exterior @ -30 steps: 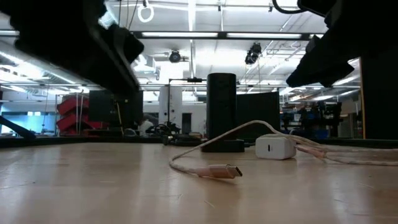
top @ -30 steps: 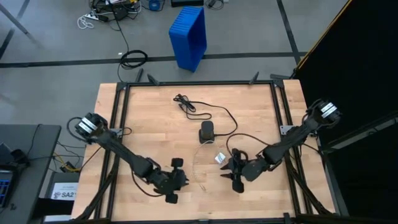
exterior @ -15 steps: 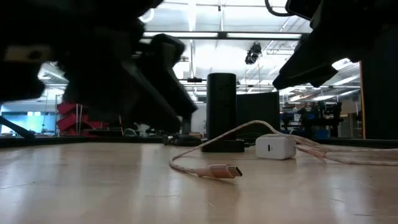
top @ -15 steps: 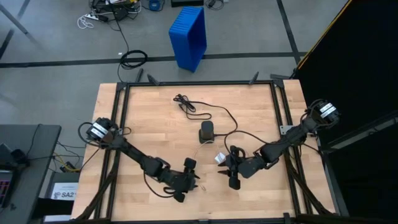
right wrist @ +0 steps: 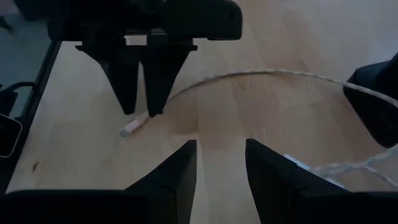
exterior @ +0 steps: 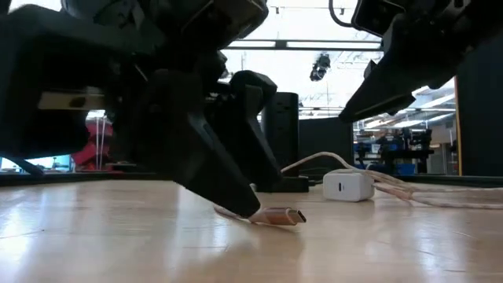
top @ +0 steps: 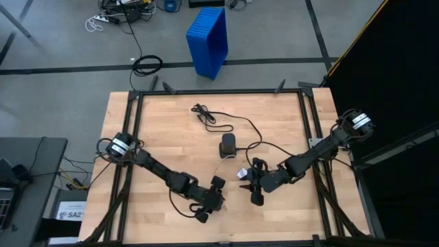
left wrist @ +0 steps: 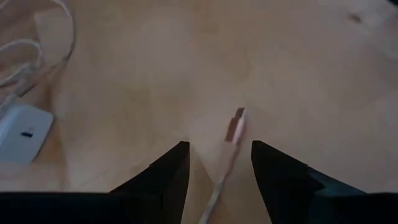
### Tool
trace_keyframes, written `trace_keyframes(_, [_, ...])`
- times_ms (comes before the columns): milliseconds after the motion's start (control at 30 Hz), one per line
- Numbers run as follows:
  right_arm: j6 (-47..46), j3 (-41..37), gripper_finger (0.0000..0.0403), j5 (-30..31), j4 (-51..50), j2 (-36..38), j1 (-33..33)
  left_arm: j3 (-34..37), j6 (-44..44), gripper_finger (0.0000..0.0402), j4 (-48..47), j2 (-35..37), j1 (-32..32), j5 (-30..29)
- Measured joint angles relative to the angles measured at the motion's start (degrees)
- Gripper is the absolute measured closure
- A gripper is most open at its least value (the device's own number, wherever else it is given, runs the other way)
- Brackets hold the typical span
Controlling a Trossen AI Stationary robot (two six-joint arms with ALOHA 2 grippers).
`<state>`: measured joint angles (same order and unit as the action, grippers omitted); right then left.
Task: Plug in charger
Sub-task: Insert the charger cable into the charger adapter
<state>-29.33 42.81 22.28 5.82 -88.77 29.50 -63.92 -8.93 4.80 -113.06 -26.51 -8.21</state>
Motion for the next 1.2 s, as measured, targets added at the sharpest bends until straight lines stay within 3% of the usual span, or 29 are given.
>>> trace_keyframes(700, [0.8, 0.0, 0.0294, 0.5, 0.0, 0.0, -1.1, -0.2, -1.0, 0.0249, 6.1, -3.6, 1.2, 4.5])
trace_keyframes(800, [0.8, 0.0, 0.0292, 0.4, 0.1, 0.0, -1.1, -0.2, -0.9, 0.0279, 6.1, -3.6, 1.4, 4.6])
trace_keyframes(1000, [0.7, 0.0, 0.0296, 0.4, -0.1, 0.0, -1.1, -0.3, 0.1, 0.0387, 4.7, -3.6, 1.9, 4.6])
trace_keyframes(1200, [0.5, 0.0, 0.0296, 0.1, 0.1, 0.0, -1.1, -0.2, 3.9, 0.0398, 2.9, -2.7, 2.2, 2.8])
